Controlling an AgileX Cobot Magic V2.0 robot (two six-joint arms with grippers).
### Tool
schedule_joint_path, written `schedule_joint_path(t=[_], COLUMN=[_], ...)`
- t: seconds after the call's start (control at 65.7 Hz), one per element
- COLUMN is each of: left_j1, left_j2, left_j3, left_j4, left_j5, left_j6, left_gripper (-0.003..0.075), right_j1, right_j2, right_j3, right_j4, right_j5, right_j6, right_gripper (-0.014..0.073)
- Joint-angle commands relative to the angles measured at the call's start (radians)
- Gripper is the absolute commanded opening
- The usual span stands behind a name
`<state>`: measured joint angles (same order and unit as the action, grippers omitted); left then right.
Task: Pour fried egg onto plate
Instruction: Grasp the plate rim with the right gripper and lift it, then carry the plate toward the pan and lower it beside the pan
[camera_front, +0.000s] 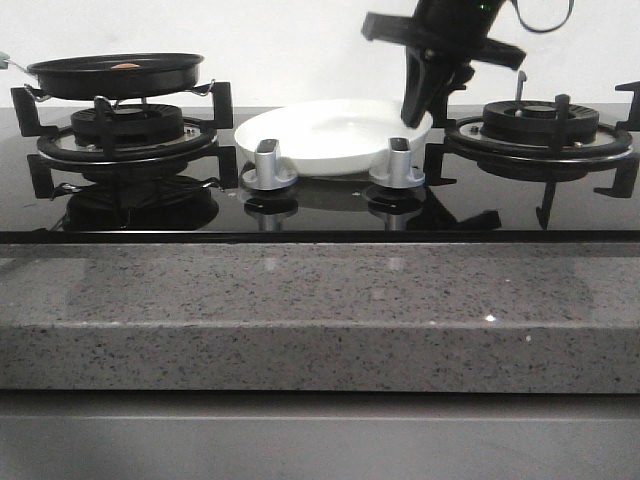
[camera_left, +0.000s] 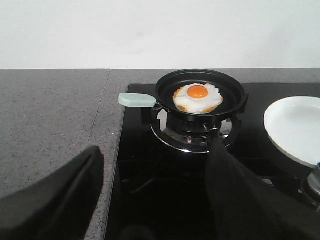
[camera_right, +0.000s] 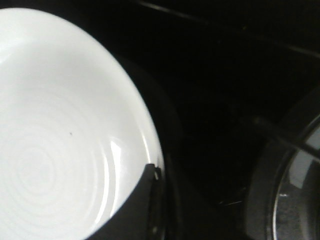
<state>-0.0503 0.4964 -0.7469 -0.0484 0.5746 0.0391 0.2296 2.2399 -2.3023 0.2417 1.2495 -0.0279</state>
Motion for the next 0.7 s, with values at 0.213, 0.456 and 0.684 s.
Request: schedule_joint_path(t=[0.213, 0.456, 0.684], left_j1=[0.004, 0.004, 0.004], left_j2=[0.012, 0.012, 0.012], left_j3=[-0.027, -0.027, -0.027], left_j4=[-0.007, -0.007, -0.007], left_j5=[-0.082, -0.082, -0.082], left_j6=[-0.003, -0.003, -0.003], left_gripper=[0.0438, 0.0438, 0.0438], right_j1=[-0.006, 0.012, 0.074], right_j2=[-0.103, -0.203, -0.343], right_j3=[-0.177, -0.139, 0.042], right_j4=[0.051, 0.157, 0.073], right_j5=[0.093, 0.094, 0.093], right_j6=[0.028, 0.023, 0.023], right_gripper=[-0.0068, -0.0068, -0.0068])
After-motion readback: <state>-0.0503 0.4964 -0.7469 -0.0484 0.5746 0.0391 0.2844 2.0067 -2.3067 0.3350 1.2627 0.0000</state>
